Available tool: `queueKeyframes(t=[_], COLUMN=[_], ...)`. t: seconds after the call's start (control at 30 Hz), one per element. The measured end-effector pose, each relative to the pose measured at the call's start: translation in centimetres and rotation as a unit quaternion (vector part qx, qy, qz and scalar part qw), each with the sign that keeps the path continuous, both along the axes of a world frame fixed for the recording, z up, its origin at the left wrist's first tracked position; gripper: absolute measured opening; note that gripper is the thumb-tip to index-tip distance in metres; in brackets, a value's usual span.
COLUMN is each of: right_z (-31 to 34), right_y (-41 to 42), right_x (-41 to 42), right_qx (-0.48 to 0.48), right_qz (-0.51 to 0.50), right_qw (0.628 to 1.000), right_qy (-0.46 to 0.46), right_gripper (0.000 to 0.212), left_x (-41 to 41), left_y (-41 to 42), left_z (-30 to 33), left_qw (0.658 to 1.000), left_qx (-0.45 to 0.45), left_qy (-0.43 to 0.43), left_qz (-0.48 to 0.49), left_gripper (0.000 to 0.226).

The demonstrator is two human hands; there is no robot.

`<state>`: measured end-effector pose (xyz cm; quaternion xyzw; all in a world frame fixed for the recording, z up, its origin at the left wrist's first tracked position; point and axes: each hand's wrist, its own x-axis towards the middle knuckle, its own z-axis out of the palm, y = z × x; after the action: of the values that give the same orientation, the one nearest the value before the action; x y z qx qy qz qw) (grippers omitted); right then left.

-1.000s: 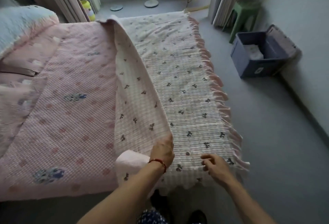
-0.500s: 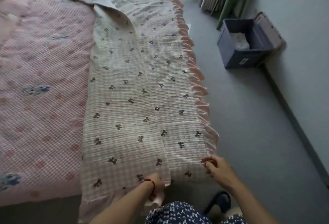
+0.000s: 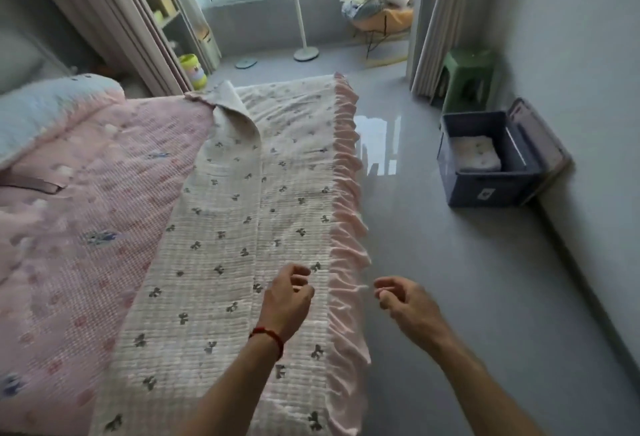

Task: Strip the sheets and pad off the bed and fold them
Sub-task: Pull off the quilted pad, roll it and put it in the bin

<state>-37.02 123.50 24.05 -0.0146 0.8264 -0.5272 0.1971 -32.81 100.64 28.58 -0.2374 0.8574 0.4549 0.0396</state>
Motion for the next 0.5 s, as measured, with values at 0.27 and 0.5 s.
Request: queueKeyframes(t=[0.27,0.5], right_z=[9.2,11.3], right_y=[1.7,3.1], right_x=[-12.5,-27.1], right_qx=[-0.06,0.031], right_qz=[0.051,0.137], right_qw=[0.989,0.98], right_qy=[0.123,0.141], right_gripper=[0.019,0.027], left_x=[-10.3,-25.8], left_y=[4.4,6.8], left_z=[7.9,6.7], left_qw=[0.983,0.969], left_qx=[-0.051,-0.019], left_qy=[0.178,0.233], left_qz=[0.008,0.076], left_gripper=[0.023,0.028])
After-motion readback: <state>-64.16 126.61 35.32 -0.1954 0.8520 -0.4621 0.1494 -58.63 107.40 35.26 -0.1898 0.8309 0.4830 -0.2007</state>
